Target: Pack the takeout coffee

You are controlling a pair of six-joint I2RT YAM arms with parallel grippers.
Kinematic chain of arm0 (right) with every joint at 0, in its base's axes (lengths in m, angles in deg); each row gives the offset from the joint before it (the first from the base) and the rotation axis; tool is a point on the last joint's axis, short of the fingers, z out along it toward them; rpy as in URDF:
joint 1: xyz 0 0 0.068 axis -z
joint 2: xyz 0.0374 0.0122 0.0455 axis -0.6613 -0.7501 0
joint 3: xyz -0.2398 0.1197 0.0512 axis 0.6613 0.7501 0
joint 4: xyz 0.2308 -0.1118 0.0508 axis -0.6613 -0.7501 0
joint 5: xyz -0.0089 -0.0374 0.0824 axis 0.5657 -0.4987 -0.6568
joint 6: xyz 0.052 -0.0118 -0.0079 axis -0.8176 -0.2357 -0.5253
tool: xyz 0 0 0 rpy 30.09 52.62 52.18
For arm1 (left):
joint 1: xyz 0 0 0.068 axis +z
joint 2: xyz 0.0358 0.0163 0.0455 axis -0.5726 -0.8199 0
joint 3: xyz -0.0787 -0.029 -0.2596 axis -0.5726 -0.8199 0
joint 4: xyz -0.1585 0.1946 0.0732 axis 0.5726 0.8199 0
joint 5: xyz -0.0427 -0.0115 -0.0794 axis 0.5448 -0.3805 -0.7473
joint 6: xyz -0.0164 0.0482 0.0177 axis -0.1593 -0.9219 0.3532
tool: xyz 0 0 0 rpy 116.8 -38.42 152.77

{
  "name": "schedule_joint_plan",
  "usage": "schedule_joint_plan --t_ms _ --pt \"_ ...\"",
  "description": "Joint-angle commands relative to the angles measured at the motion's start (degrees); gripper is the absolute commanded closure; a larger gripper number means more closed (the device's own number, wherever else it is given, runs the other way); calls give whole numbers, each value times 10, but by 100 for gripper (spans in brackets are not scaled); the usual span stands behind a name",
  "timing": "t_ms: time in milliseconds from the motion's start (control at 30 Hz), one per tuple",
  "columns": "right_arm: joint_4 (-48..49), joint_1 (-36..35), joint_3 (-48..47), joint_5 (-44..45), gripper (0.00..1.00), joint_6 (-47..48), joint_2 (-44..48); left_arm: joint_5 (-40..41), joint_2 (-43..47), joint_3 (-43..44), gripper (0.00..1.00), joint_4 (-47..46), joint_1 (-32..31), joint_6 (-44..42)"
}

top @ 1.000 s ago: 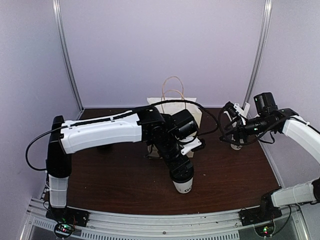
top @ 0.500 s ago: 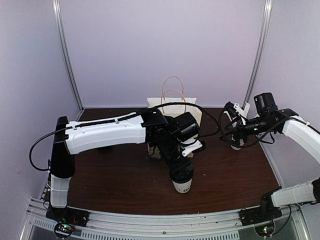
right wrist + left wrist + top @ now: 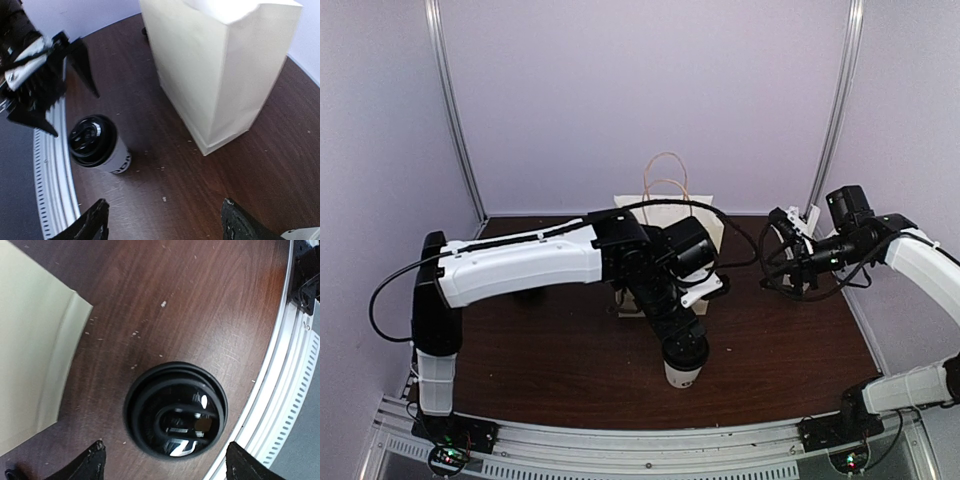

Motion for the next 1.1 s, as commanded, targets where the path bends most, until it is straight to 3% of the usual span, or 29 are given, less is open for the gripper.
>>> schedule_joint_plan --t_ms 0,133,267,500,667,733,800,967,1067 --pt "-200 -50 -75 -79 25 221 -26 57 135 -24 19 -7 -2 -39" --pt "-278 -144 -148 -5 24 300 -69 139 244 -185 20 -67 5 -78" --pt "-283 -228 -193 76 17 302 -118 142 382 -384 17 -168 33 -82" --pt "-250 -323 -242 149 11 282 -210 120 585 -590 12 -282 177 -59" --pt "-209 -372 -280 210 10 202 -286 113 666 -673 10 -320 244 -64" --pt "-214 -382 -299 227 1 189 -311 114 678 -700 8 -339 258 -67" --pt "-214 -389 -307 233 0 187 -324 107 675 -712 8 -347 273 -65" --pt "-222 -400 -326 245 1 183 -345 98 652 -696 8 -330 277 -67" --pt "-208 -404 -319 265 10 170 -347 94 649 -694 8 -330 277 -68"
